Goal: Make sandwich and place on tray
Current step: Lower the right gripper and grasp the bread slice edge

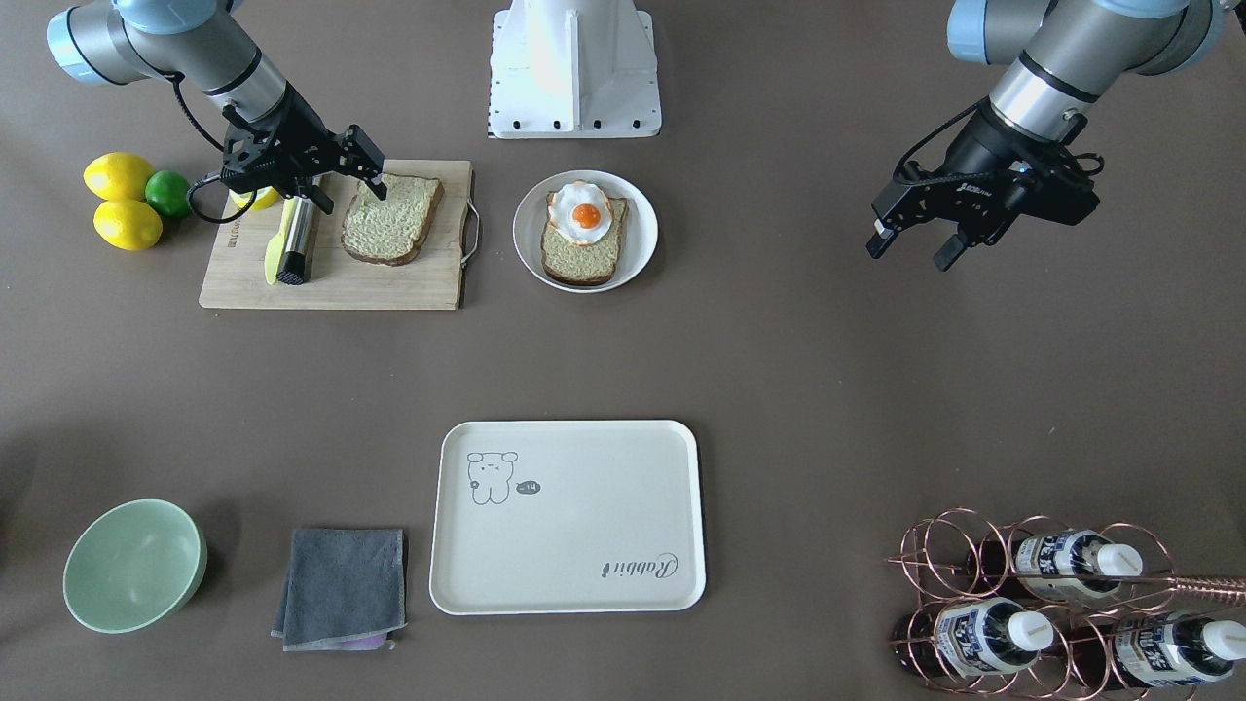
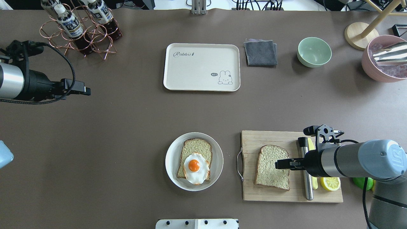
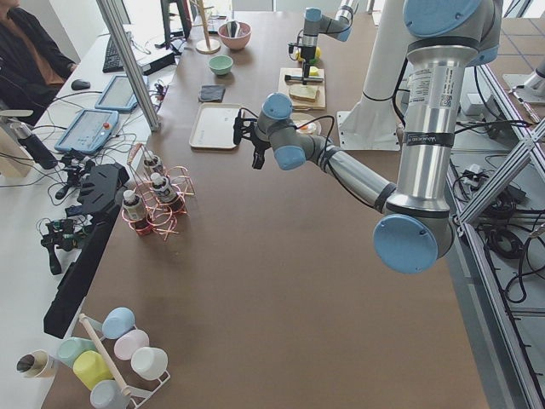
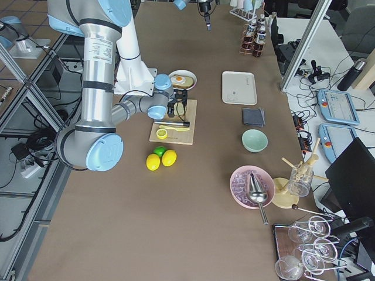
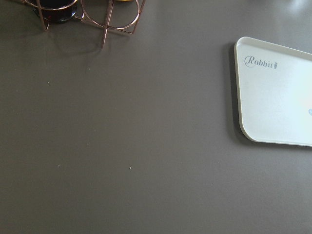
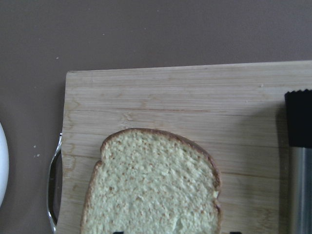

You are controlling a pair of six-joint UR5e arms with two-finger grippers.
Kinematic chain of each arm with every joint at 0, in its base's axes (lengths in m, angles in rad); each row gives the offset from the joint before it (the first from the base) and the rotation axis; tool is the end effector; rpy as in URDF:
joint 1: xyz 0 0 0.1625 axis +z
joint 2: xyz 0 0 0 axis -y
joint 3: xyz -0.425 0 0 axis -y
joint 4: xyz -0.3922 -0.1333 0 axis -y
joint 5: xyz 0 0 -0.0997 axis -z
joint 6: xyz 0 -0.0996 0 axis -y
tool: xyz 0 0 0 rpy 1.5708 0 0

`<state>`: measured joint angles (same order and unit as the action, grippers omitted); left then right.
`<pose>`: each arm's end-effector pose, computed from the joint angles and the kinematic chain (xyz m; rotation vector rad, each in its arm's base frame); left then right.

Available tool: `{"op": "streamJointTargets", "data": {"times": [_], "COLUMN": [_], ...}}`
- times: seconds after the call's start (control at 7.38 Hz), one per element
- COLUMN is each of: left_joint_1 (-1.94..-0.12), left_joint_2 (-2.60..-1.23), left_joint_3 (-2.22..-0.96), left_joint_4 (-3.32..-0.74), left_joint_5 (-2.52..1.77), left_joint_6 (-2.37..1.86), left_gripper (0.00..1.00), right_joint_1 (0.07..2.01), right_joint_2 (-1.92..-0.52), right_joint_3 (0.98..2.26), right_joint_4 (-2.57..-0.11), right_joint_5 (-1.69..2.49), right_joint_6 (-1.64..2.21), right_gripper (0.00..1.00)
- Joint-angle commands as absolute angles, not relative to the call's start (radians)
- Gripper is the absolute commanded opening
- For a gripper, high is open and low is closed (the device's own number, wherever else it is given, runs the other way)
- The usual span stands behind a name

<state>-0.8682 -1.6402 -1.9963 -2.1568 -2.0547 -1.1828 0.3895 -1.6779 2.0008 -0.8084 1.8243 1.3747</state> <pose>0.2563 -0.4373 0.3537 0.2693 1.1105 -0.1655 -0.3828 -0.2742 0.4174 0.0931 -1.0982 0.0359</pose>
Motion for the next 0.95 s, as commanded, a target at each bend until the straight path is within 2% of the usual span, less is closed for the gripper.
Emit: {"op": "streamJointTargets", "data": {"times": [0.0, 0.68, 0.81], "left_joint_1": [-0.868, -0.868, -0.868], "left_joint_2": [-1.64, -1.64, -1.64], "left_joint_3": [-1.996, -1.994, -1.994], "left_joint_4": [-2.157, -2.157, -2.157], "left_joint_5": [-2.056, -2.056, -2.056], "left_joint_6": [-1.183, -1.183, -1.183], "left_gripper": [0.98, 0.98, 0.98], "right_joint_1": [0.382, 0.373, 0.373], "right_joint_2": [-1.677, -1.677, -1.675], "right_joint_3": [1.99, 1.956, 1.956], "right_joint_4": [-0.808, -0.808, -0.808], "right_joint_5": [1.821, 1.821, 1.821], "right_joint_6": [1.374, 1.374, 1.376], "right_gripper": [0.66, 0.66, 0.61]}}
